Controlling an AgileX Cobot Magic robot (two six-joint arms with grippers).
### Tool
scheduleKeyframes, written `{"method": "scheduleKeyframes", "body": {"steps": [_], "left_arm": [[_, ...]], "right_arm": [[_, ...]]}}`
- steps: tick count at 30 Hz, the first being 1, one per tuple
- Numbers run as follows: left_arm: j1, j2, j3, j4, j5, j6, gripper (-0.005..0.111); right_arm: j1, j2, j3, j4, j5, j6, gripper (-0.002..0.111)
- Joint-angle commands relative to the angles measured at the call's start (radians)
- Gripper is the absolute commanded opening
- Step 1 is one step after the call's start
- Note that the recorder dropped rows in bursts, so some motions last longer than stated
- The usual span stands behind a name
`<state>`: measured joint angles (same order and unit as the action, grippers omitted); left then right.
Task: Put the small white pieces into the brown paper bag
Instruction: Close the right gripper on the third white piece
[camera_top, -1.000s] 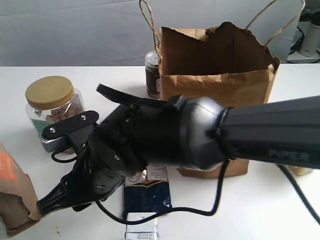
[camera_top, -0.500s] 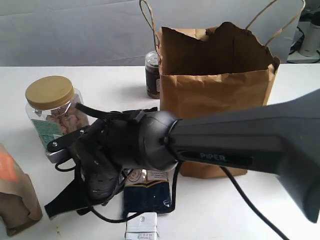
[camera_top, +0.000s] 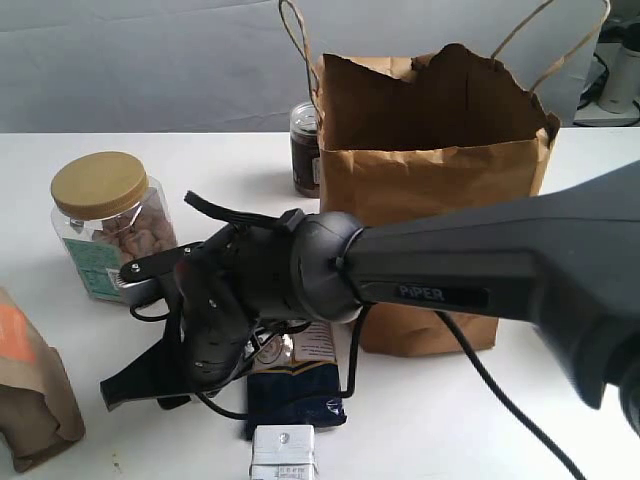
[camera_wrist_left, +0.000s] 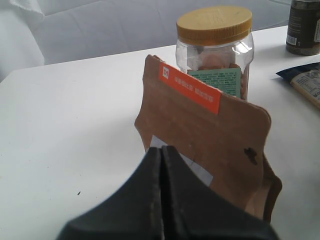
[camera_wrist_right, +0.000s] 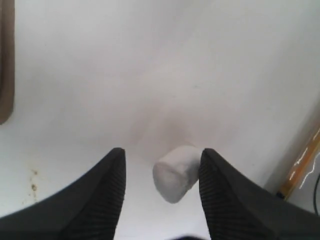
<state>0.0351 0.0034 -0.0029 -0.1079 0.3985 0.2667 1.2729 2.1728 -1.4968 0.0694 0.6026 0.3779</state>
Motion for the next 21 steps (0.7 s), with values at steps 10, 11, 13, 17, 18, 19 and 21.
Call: {"method": "scheduleKeyframes", "body": {"steps": [10, 11, 13, 17, 18, 19, 21], "left_arm": [[-0.008, -0.003, 0.003, -0.009, -0.006, -0.002, 0.0], [-0.008, -0.003, 0.003, -0.009, -0.006, -0.002, 0.0], [-0.008, -0.003, 0.003, -0.009, -0.006, -0.002, 0.0], [-0.008, -0.003, 0.003, -0.009, -0.006, -0.002, 0.0], [-0.008, -0.003, 0.003, -0.009, -0.006, -0.002, 0.0], [-0.008, -0.003, 0.003, -0.009, -0.006, -0.002, 0.0], [-0.008, -0.003, 0.003, -0.009, -0.006, -0.002, 0.0]], "right_arm": [[-0.006, -0.002, -0.006, -0.014, 0.043, -0.012, 0.01], [-0.006, -0.002, -0.006, -0.014, 0.045, -0.012, 0.008], [-0.006, -0.004, -0.006, -0.014, 0.059, -0.012, 0.004], [-0.006, -0.032, -0.006, -0.036, 0.087, -0.034, 0.003], [-0.006, -0.044, -0.006, -0.041, 0.094, -0.034, 0.003], [-0.006, -0.06, -0.006, -0.048, 0.102, -0.034, 0.003], [-0.006, -0.094, -0.006, -0.058, 0.118, -0.034, 0.003]]}}
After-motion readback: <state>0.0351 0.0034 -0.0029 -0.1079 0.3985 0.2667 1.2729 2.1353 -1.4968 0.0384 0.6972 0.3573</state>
